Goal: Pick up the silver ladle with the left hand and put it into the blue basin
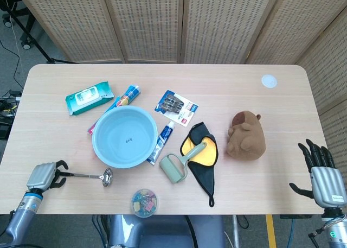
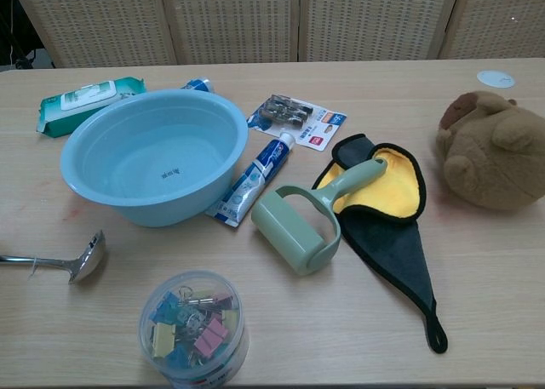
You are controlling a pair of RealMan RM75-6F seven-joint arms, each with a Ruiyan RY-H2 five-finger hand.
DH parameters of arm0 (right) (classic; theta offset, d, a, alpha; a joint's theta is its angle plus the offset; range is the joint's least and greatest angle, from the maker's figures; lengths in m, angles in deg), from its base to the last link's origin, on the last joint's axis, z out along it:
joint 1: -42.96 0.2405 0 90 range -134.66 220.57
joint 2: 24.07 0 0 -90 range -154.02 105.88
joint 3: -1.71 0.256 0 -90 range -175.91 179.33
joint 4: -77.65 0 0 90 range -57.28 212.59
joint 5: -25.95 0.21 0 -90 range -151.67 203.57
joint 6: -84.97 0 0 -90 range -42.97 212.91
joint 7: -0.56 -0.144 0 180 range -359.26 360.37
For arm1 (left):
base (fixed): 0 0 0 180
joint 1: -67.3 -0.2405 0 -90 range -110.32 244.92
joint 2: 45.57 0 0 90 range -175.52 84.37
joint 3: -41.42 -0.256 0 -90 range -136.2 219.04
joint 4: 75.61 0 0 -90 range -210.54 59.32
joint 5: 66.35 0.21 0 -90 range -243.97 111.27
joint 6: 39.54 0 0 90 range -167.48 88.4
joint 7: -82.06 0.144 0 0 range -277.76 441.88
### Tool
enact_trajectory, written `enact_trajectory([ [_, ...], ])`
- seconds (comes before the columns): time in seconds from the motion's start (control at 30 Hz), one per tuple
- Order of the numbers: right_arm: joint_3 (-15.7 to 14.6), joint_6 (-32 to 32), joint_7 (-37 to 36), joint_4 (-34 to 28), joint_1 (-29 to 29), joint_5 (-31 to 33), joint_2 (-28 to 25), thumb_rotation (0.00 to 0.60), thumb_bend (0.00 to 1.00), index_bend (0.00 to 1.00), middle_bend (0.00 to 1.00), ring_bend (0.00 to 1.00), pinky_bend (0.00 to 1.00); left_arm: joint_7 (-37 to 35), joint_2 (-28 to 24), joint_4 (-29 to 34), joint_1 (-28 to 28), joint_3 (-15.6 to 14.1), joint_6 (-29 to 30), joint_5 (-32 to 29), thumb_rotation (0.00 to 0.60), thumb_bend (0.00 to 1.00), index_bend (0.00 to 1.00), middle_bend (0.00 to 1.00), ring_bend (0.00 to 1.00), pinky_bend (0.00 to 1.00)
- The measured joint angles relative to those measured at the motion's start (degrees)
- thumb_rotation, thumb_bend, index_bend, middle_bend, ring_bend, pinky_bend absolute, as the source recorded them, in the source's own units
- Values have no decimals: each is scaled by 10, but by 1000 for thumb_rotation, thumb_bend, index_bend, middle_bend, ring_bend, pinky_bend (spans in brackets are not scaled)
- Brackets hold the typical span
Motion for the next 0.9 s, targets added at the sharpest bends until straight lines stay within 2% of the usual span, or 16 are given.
enact_trajectory([
  [0.3,1,0,-2,1,0,2,0,600,0,0,0,0,0,7,5,-6,5,-1,-19,-10,600,343,512,918,799,744],
  [0.4,1,0,-2,1,0,3,-1,600,0,0,0,0,0,12,8,-9,7,-1,-27,-16,600,375,589,918,799,744],
  [0.53,1,0,-3,1,0,3,-1,600,0,0,0,0,0,15,10,-10,9,0,-30,-20,600,469,724,918,799,744],
  [0.9,2,0,-5,0,-1,3,-3,600,0,0,0,0,0,-16,-15,24,-5,8,25,1,600,559,825,918,799,744],
])
